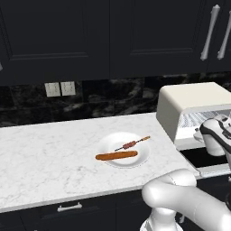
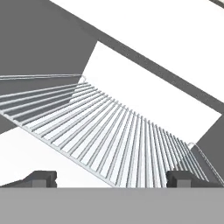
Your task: Pick up the kebab skewer and baguette bread, and place them inside the toaster oven. Close the toaster oven door and start by setting the timer.
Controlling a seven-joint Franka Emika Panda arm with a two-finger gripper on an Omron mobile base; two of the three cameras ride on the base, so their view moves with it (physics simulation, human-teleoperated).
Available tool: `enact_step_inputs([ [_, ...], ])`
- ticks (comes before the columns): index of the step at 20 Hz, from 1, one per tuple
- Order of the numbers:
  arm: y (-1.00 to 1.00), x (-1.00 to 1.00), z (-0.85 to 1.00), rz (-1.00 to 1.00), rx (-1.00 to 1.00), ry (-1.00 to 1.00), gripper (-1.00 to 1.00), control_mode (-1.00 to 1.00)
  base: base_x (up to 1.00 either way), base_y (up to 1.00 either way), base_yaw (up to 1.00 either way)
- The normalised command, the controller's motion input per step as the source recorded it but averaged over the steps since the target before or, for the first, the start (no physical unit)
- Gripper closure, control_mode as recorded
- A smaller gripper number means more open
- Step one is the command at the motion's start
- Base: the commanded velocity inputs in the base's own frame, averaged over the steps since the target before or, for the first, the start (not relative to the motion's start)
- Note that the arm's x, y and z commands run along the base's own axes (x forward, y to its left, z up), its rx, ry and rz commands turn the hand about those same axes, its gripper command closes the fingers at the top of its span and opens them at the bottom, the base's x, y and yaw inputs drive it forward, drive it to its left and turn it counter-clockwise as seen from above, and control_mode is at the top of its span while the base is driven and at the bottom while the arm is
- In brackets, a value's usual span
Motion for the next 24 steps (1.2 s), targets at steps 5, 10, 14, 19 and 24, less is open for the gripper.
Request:
enact_step_inputs([
  [5,-0.11,0.09,-0.24,0.00,0.00,0.00,-1.00,-1.00,0.00,0.00,0.00],
  [10,-0.18,0.25,-0.06,0.00,0.00,0.00,-1.00,-1.00,0.00,0.00,0.00],
  [14,-0.17,0.20,-0.03,0.00,0.00,-0.01,-1.00,-1.00,0.00,0.00,0.00],
  [19,-0.03,0.18,-0.20,0.00,0.00,0.00,-1.00,-1.00,0.00,0.00,0.00],
  [24,0.03,0.02,-0.14,0.00,0.00,0.00,1.00,-1.00,0.00,0.00,0.00],
])
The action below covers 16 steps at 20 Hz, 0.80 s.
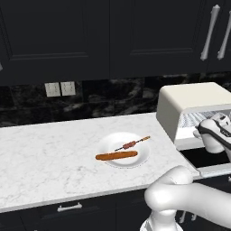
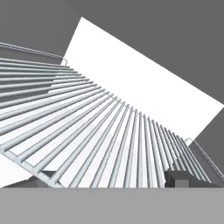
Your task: Pick up the kebab skewer and baguette bread, and place them inside the toaster oven. Close the toaster oven door and start by setting the timer.
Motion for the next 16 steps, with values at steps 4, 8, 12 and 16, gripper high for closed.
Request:
enact_step_inputs([
  [4,0.01,0.00,-0.11,0.00,0.00,-0.01,1.00,-1.00,0.00,0.00,0.00],
  [8,0.00,0.00,-0.01,0.00,0.00,0.00,1.00,-1.00,0.00,0.00,0.00],
  [12,0.00,-0.27,0.00,0.00,0.00,0.00,1.00,-1.00,0.00,0.00,0.00],
  [16,0.00,-0.71,0.00,0.00,0.00,0.00,1.00,-1.00,0.00,0.00,0.00],
])
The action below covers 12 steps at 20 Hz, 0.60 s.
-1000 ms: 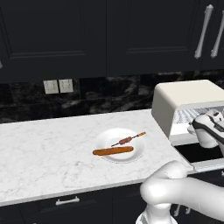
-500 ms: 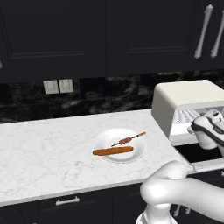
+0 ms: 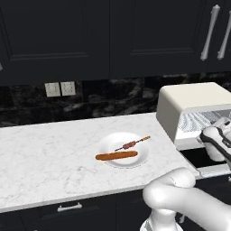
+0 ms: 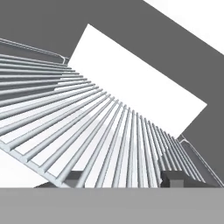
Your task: Pick up the kebab skewer and baguette bread, and place them inside the toaster oven. Close the toaster oven door and start by setting the timer.
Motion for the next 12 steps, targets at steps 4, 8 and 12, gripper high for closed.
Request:
enact_step_inputs([
  [4,0.00,-0.72,0.04,0.00,0.00,0.00,1.00,-1.00,0.00,0.00,0.00],
  [8,-0.01,-0.76,0.14,0.01,0.01,0.00,1.00,-1.00,0.00,0.00,0.00],
  [12,0.00,-0.69,0.17,0.03,0.02,0.00,1.00,-1.00,0.00,0.00,0.00],
])
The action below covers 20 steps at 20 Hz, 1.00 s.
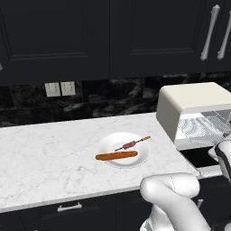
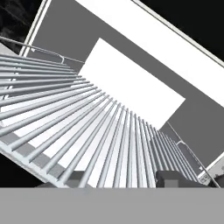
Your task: Pick up the kebab skewer and baguette bread, and place them inside the toaster oven. Close the toaster oven door and start by setting the timer.
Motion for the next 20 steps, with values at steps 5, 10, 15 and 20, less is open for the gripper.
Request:
enact_step_inputs([
  [5,0.00,-0.62,0.18,0.04,0.02,0.00,1.00,-1.00,0.00,0.00,0.00],
  [10,0.00,-0.54,0.18,0.04,0.01,0.00,1.00,-1.00,0.00,0.00,0.00],
  [15,-0.02,-0.54,0.55,0.04,0.00,0.00,-1.00,-1.00,0.00,0.00,0.00],
  [20,0.22,-0.90,0.97,0.00,0.00,0.01,-1.00,-1.00,0.00,0.00,0.00],
])
